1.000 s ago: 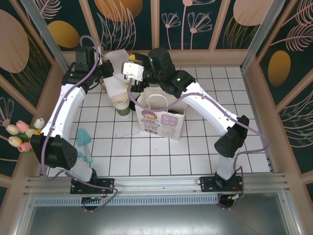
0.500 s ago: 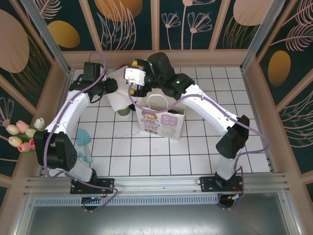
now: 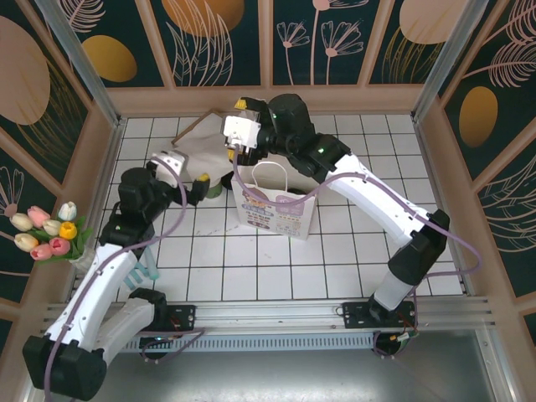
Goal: Pack the takeout coffee
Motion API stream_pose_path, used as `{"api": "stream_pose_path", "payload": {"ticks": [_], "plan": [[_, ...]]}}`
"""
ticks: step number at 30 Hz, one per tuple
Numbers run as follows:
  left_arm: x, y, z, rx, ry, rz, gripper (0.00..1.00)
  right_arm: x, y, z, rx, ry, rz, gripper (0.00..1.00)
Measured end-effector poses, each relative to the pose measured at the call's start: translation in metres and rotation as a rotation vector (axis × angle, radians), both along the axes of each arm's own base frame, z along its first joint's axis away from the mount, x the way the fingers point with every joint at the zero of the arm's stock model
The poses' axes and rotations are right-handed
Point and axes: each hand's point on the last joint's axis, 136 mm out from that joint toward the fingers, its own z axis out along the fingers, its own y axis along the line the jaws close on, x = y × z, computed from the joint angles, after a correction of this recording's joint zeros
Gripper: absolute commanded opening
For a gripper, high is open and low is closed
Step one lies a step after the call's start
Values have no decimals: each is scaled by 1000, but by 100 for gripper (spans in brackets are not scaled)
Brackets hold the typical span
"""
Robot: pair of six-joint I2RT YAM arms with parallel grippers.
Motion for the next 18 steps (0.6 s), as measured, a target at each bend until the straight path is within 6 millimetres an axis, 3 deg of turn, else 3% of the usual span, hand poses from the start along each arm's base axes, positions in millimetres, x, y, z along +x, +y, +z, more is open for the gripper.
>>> {"api": "stream_pose_path", "payload": {"ticks": [5,11,16,18], "plan": [[3,-16,-36,197,-6,-69,99,-1,-1,5,20,-19,0,99],[12,-18,-67,379,4,-57,98,-1,-1,6,24,-23,0,99],[27,-3,-101,563,33,24,87,-1,-1,6,24,-22,0,99],[33,3,-104,608,27,58,80,-1,-1,6,24,-22,0,98]]}}
